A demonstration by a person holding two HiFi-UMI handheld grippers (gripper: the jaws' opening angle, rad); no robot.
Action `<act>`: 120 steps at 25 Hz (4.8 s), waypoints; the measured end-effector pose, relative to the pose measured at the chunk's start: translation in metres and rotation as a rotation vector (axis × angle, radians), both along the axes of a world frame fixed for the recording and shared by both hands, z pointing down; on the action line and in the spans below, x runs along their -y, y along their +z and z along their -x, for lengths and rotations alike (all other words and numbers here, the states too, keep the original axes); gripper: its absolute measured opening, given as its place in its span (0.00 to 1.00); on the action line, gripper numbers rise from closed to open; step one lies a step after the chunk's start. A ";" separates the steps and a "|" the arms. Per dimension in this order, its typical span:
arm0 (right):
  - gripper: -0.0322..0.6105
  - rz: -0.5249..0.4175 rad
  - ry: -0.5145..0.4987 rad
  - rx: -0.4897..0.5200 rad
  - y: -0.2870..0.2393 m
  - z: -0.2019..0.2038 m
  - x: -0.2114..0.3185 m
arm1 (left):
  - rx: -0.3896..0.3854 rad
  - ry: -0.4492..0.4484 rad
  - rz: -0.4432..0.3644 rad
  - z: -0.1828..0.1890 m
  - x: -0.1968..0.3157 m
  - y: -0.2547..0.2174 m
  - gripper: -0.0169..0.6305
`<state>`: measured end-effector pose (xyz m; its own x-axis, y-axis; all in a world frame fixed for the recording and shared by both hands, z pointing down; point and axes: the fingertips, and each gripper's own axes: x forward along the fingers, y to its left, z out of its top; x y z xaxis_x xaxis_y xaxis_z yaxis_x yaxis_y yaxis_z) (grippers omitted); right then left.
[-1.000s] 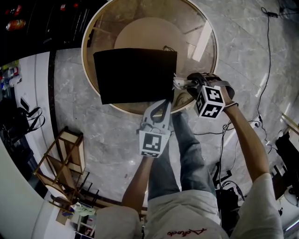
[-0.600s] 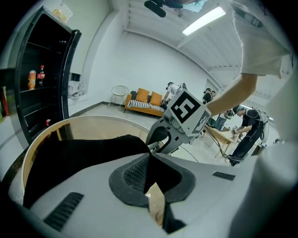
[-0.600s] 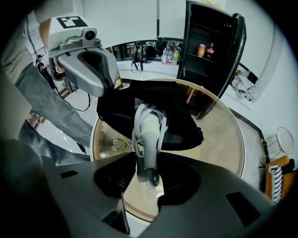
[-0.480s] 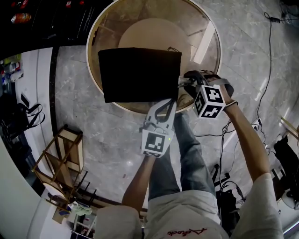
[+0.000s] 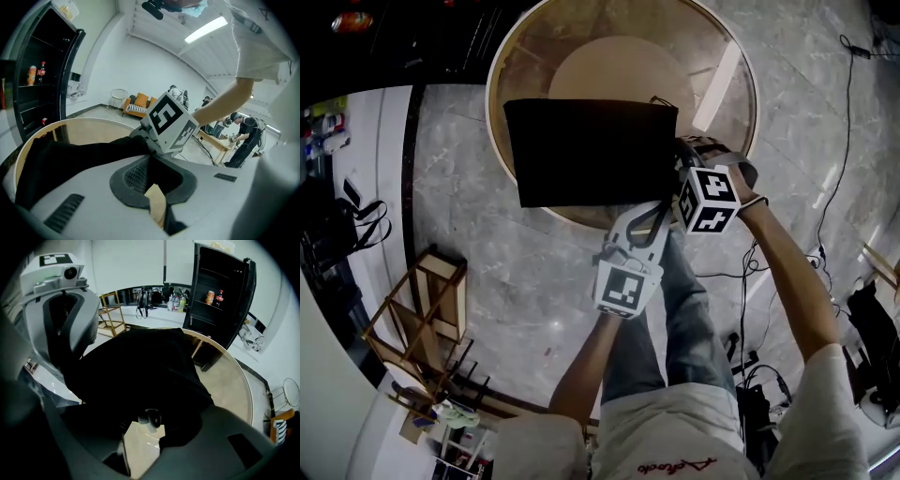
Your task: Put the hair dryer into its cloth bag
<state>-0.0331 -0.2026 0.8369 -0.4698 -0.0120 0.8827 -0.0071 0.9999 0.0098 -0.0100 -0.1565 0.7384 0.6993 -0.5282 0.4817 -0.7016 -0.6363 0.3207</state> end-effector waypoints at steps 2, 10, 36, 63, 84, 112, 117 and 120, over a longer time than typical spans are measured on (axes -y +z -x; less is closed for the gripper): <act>0.32 0.007 0.000 0.016 0.003 0.007 0.001 | -0.011 0.005 0.000 -0.001 0.000 0.000 0.08; 0.33 0.063 -0.012 0.085 0.021 0.029 -0.003 | -0.046 0.018 0.043 0.000 -0.008 0.012 0.08; 0.54 0.053 0.385 0.282 -0.017 -0.050 0.024 | -0.011 0.030 0.090 -0.013 -0.003 0.045 0.09; 0.10 0.073 0.947 0.760 -0.176 -0.113 -0.001 | 0.058 -0.099 -0.062 -0.015 -0.014 -0.041 0.08; 0.09 -0.329 0.864 0.758 -0.406 -0.125 -0.033 | -0.051 -0.173 -0.281 -0.003 -0.012 -0.281 0.08; 0.09 -0.365 0.846 0.857 -0.499 -0.139 -0.091 | -0.059 -0.166 -0.423 -0.021 -0.041 -0.405 0.08; 0.09 -0.357 0.864 0.862 -0.497 -0.133 -0.099 | -0.049 -0.150 -0.417 -0.015 -0.046 -0.410 0.08; 0.09 -0.347 0.880 0.856 -0.492 -0.125 -0.109 | -0.050 -0.139 -0.409 -0.008 -0.055 -0.409 0.08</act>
<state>0.0923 -0.0934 0.3452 -0.6014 -0.7758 0.1908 -0.7965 0.6008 -0.0674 -0.0023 -0.1020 0.3290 0.6257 -0.7589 0.1805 -0.7792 -0.6191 0.0979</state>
